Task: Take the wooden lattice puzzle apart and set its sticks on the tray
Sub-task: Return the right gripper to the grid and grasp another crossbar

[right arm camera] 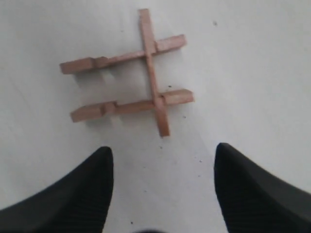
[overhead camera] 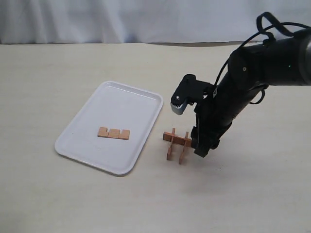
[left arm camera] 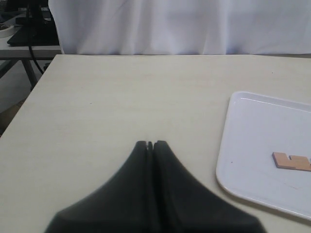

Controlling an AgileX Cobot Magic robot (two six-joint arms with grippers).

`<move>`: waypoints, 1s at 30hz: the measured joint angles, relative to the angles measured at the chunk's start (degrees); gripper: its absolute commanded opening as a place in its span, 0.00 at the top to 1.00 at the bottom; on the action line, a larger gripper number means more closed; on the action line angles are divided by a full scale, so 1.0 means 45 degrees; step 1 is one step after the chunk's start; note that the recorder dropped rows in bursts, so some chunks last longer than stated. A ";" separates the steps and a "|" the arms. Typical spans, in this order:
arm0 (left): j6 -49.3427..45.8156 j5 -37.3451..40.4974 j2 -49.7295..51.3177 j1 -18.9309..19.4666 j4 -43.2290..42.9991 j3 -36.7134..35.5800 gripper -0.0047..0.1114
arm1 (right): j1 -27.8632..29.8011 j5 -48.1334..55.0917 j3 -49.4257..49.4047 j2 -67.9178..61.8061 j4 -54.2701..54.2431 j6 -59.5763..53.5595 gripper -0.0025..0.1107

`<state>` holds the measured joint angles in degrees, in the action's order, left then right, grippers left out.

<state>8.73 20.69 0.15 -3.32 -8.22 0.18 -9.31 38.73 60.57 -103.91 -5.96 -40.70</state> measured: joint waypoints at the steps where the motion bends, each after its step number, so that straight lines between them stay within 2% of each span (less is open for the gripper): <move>1: 0.0000 0.0000 0.0000 0.0000 0.0000 0.0000 0.96 | -0.0165 0.0033 0.0000 -0.0060 -0.0001 -0.0081 0.52; 23: 0.0000 0.0000 0.0000 0.0000 0.0000 0.0000 0.96 | -0.0483 -0.0587 0.0000 -0.1035 0.0398 0.0234 0.52; 27: 0.0000 0.0000 0.0000 0.0000 0.0000 0.0000 0.96 | -0.0483 -0.0608 0.0000 -0.1323 0.1152 0.0659 0.52; 30: 0.0000 0.0000 0.0000 0.0000 0.0000 0.0000 0.96 | -0.0483 -0.0635 -0.0019 -0.1496 0.1568 0.0967 0.57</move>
<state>8.73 20.69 0.15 -3.32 -8.22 0.18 -11.48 35.87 60.48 -110.64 1.10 -36.35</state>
